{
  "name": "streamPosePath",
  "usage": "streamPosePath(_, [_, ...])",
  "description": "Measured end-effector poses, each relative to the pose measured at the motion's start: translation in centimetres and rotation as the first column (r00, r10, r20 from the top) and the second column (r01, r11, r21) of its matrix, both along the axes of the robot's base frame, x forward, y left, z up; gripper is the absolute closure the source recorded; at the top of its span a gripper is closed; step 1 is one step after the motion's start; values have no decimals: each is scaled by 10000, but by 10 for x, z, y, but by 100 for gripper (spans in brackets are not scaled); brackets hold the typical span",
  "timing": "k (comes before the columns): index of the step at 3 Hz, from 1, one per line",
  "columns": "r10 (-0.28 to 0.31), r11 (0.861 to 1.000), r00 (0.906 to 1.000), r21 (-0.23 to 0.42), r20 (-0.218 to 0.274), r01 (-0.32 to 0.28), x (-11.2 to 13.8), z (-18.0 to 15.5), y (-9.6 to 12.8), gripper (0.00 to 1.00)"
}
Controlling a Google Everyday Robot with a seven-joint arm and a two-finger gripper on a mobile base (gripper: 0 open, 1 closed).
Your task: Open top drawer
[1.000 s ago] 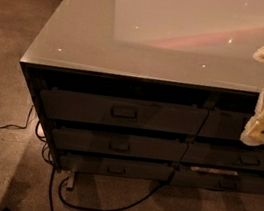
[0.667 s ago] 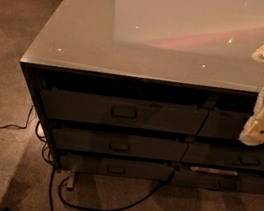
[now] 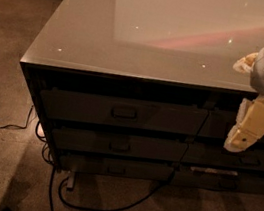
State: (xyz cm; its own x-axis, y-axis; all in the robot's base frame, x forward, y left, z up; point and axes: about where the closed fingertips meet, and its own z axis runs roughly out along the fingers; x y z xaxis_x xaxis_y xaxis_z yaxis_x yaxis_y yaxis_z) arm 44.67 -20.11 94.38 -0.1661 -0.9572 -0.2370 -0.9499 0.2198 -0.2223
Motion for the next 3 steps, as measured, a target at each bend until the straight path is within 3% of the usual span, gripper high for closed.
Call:
streamPosePath(2, [1250,9920,9915,224,-360,-1243,-6,-36,35,0])
streamPosePath(3, [1294,9914,9909,241,-366,-1286,-7,-37,36,0])
